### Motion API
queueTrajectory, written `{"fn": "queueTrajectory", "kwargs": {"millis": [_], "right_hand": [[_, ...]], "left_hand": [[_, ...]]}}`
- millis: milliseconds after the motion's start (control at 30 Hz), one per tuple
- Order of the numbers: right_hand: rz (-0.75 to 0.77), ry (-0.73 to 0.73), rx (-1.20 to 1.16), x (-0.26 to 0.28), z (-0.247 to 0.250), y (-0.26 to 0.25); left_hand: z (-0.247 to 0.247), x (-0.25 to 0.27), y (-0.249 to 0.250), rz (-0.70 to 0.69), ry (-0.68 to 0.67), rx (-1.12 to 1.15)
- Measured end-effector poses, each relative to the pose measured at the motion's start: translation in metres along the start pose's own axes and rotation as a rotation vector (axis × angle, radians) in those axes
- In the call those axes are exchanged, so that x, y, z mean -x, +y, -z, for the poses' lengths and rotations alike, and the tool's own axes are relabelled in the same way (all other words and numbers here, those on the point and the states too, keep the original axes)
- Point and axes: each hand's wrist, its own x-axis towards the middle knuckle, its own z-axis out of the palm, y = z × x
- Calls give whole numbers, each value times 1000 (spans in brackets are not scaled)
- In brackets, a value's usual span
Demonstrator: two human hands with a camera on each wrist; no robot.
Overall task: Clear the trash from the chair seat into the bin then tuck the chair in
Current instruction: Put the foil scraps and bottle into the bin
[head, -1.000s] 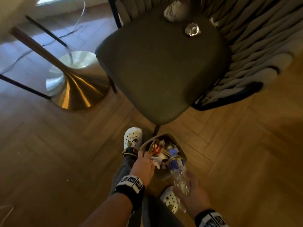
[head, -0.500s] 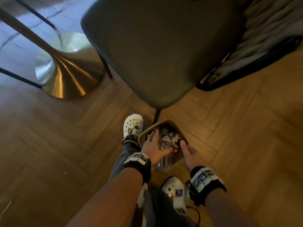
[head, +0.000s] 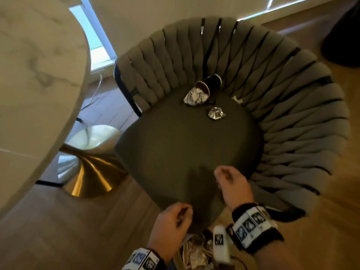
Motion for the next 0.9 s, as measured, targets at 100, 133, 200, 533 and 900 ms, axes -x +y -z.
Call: {"fn": "queueTrajectory", "kwargs": {"millis": [100,133,200,533,900], "right_hand": [[67,144,179,-94,-11,-55],[66,196,257,-125,-15,-69],[61,233,406,-175,-21,-88],[223,71,679,-216,-30,-72],[141,108,716,-277,-39,-116]], "left_hand": [[36,-50,35,-49,9,12],[47,-69,45,-79,18,-13],[69,-108,63,-145,57,-55],[106,-338,136,-161,266,-309],[91,-340,102,-119,229,-215]]}}
